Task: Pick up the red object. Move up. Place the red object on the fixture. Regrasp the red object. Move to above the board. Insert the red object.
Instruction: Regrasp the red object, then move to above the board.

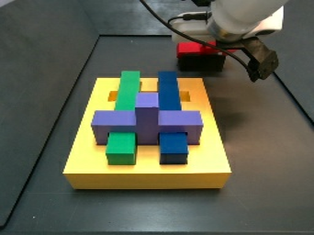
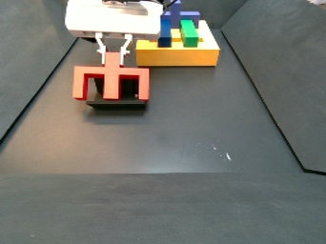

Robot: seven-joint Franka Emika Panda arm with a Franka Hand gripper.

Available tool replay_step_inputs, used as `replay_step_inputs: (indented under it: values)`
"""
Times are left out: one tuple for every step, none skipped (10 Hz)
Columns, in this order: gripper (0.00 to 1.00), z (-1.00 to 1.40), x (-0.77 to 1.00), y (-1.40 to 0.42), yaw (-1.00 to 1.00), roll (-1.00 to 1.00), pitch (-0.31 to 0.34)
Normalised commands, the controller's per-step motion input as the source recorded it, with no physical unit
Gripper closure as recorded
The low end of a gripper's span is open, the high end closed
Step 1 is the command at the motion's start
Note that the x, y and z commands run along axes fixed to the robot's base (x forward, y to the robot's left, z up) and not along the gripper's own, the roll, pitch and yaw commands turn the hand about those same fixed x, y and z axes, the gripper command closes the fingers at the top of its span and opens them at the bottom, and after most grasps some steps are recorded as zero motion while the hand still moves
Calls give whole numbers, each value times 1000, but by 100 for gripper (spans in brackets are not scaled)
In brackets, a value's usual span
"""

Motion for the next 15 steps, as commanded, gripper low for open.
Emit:
replay_step_inputs:
  values:
    - [100,0,0,0,0,0,0]
    - [100,0,0,0,0,0,0]
    - [100,0,0,0,0,0,0]
    - [100,0,0,0,0,0,0]
    - [100,0,0,0,0,0,0]
    - [100,1400,0,0,0,0,0]
    - [100,1400,5,28,1,-73,2]
    - [100,1400,-19,38,-12,-141,3]
    - [100,1400,-20,34,-10,-83,2]
    - [100,1400,-8,19,-9,-27,31]
    - [100,1400,-8,14,-10,-27,43]
    - [100,872,5,11,-5,-23,54]
    - [100,367,26,-4,4,0,73]
    - [100,305,-1042,-1400,-89,-1000,137]
    - [100,300,-1059,-1400,-86,-1000,133]
